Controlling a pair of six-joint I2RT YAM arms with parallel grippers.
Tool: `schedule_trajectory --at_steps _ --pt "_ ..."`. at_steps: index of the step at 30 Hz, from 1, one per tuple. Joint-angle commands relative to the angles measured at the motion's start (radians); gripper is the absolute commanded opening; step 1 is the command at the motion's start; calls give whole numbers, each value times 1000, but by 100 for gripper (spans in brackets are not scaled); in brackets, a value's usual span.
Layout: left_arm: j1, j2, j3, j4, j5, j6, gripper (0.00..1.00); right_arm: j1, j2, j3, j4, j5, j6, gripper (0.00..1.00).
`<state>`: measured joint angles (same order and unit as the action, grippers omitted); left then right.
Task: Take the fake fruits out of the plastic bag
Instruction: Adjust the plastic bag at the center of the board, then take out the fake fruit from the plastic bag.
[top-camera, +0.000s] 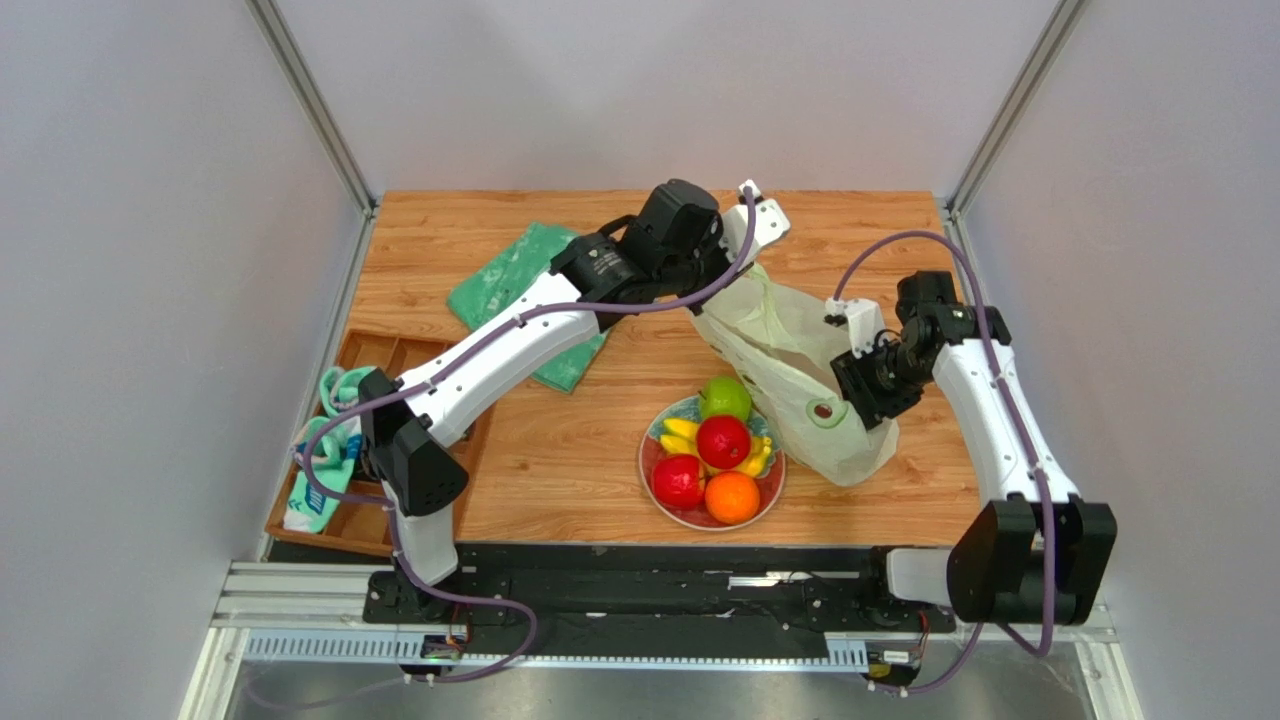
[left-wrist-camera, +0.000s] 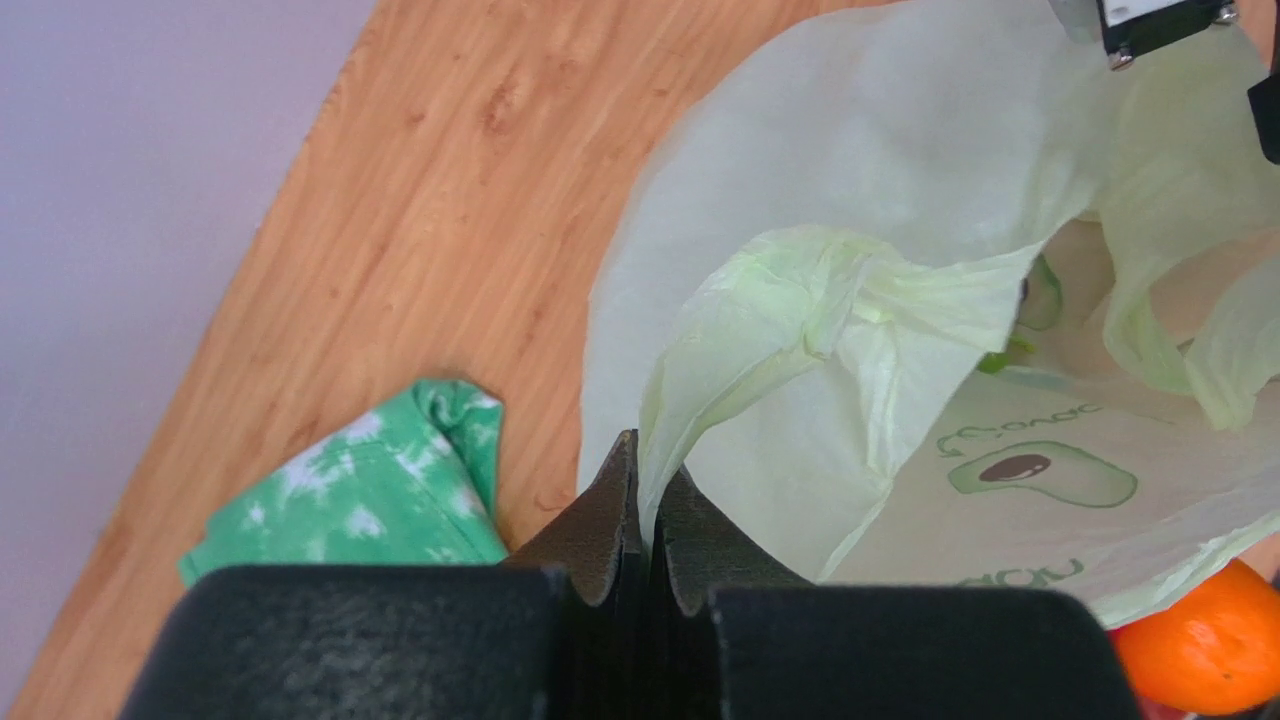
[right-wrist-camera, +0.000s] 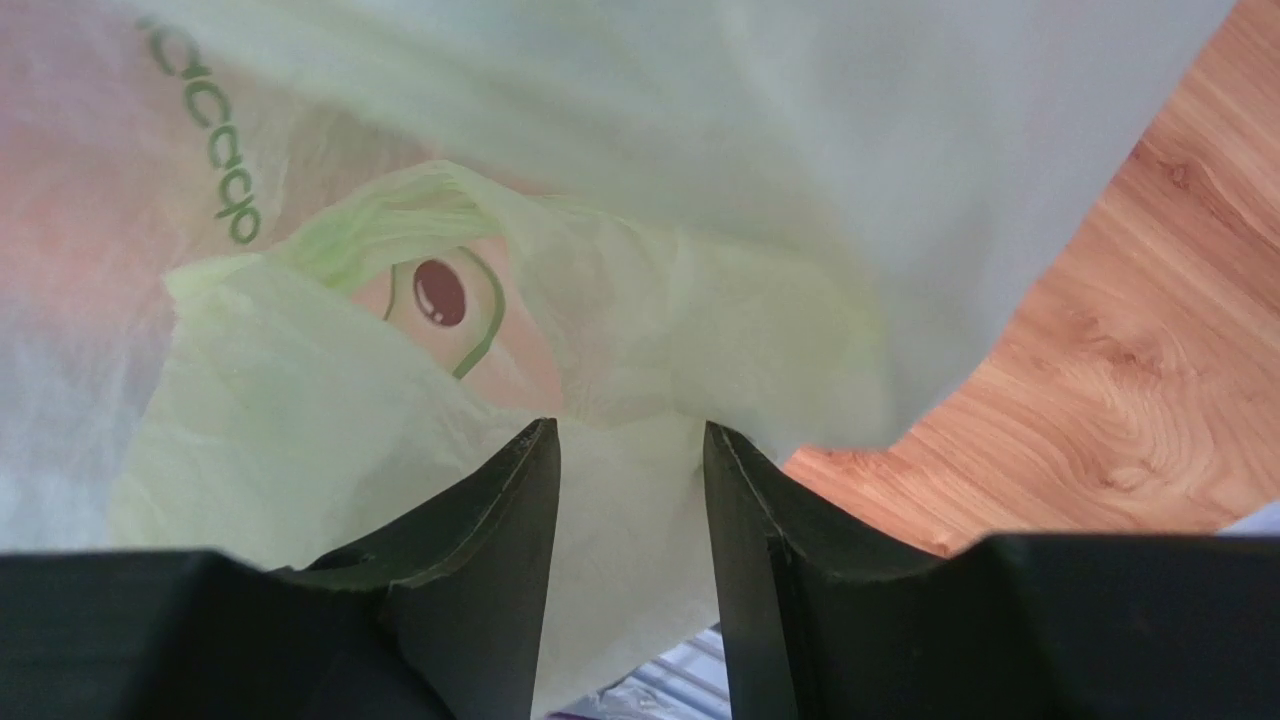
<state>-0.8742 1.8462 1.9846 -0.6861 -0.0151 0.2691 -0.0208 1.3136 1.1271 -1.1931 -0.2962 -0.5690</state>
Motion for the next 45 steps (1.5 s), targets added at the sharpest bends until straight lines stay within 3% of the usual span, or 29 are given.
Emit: schedule_trajectory --at_steps 1,5,15,19,26,32,40,45 --pt "-12 -30 -49 -1 63 -102 0 1 -108 64 -53 -71 -52 48" --pt "-12 5 -32 -7 76 -125 0 43 -154 83 117 -210 -25 56" --pt "-9 77 28 -20 66 -149 0 110 177 214 193 -245 -65 54" --pt "-5 81 30 -27 58 -148 0 117 285 263 146 -270 -115 54" --pt "-5 71 16 -30 43 -148 0 128 210 338 93 -299 -158 53" --pt "-3 81 25 -26 17 -179 0 219 202 252 116 -305 -178 56" --pt "9 64 16 -32 -36 -265 0 194 346 206 184 -230 -118 61" --pt "9 71 16 -24 -31 -265 0 194 374 149 208 -179 -137 74"
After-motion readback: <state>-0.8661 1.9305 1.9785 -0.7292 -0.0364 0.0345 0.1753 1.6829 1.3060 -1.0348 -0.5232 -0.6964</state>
